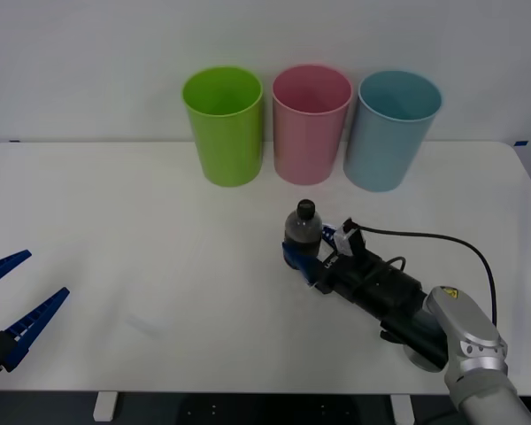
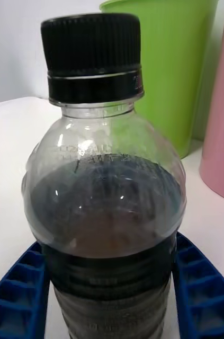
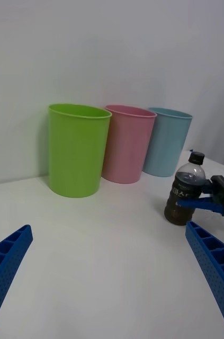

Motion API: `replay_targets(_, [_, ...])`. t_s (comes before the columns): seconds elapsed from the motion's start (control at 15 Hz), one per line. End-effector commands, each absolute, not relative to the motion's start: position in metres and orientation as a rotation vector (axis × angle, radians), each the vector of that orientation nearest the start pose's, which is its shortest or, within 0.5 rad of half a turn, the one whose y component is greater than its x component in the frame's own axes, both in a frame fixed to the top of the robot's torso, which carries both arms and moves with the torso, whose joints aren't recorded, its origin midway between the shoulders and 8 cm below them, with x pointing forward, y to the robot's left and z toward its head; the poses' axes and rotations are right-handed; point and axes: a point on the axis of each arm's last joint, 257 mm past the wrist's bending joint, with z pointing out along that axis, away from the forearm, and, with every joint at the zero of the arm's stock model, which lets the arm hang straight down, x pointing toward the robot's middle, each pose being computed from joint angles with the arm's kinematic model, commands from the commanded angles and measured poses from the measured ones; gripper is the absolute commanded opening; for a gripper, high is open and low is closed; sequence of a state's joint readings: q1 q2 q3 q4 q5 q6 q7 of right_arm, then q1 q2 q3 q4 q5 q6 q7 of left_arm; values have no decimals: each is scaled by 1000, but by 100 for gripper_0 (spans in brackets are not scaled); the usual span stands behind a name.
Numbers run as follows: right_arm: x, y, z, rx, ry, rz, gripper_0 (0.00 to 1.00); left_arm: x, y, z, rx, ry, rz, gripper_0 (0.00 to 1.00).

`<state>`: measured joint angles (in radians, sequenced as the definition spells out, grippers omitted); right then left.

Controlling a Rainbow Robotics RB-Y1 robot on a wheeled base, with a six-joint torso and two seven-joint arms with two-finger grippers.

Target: Grasp the object on the table and drop it into the matching bin: aluminum can to the light blue bin, PET bottle to the pink bin.

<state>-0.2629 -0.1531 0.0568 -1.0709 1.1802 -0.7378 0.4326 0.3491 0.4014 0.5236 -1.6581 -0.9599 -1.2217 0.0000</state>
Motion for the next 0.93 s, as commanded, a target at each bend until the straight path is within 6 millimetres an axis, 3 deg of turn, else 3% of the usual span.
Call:
replay_targets(0.07, [523, -64, -283, -707, 1485, 517, 0, 342, 330, -169, 465, 1441, -567, 100])
replay_targets(0.6, [528, -71, -246, -677, 1421, 542, 0, 342, 330, -169, 465, 1441, -567, 100])
replay_targets(0.93, [516, -95, -198, -585, 1387, 603, 0, 342, 330, -169, 465, 1441, -567, 100])
